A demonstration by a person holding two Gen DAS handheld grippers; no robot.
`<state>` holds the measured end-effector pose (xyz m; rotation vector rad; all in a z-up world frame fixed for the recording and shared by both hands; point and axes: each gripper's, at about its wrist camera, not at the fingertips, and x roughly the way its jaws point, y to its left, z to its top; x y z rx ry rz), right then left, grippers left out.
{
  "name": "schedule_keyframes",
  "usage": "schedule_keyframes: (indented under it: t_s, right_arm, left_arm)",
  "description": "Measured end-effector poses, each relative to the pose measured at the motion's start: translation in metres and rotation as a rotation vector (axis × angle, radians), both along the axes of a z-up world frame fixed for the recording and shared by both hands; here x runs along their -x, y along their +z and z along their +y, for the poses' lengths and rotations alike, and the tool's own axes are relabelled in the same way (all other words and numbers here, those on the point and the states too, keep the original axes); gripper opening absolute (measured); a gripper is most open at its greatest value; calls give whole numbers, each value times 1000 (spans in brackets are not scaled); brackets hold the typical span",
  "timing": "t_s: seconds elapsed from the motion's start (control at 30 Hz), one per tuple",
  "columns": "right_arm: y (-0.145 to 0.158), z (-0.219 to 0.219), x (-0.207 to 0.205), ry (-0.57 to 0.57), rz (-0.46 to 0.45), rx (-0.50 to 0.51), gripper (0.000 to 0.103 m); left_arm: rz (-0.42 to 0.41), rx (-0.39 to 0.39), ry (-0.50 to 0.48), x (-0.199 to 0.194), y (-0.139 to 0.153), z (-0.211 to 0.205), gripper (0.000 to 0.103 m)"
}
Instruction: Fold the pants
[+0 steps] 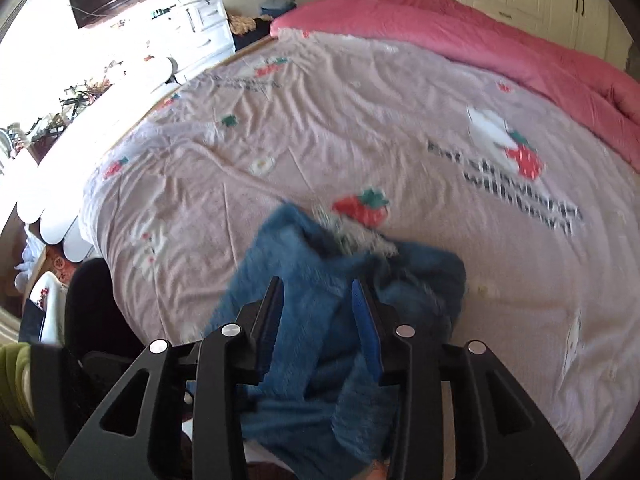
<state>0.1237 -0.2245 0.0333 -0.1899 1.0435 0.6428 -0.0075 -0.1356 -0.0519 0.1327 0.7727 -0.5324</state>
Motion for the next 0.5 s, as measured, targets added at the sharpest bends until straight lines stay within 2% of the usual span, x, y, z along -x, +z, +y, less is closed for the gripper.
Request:
schedule_keyframes:
  t_s: [0.07,0.17,0.3,0.37,0.4,0.43,0.5]
  right_arm:
    - [-20,-6,-1,-18,36,25,34]
    - [-41,-12,-2,-43,72,-10,34]
    - [-35,-17,0,-58,63,-66,35]
    - [-19,-28,7,-70,48,-142,47]
    - [-10,-34,11,-76,32,-174,53]
    - [0,-41,17,-89,-1,-193,63]
    - [15,-54,27,-106,-59,-195,65]
  left_arm:
    - [2,1,0,1,1,-1,14]
    - [3,-6,1,1,1,-1,15]
    - [11,-2,10,2,3,1,17]
    - [18,11,7,4,9,6,31]
    - [3,15,12,6,16,10,47]
    - [-14,15,17,8,21,14,49]
    - [-44,20,38,9,32,23,50]
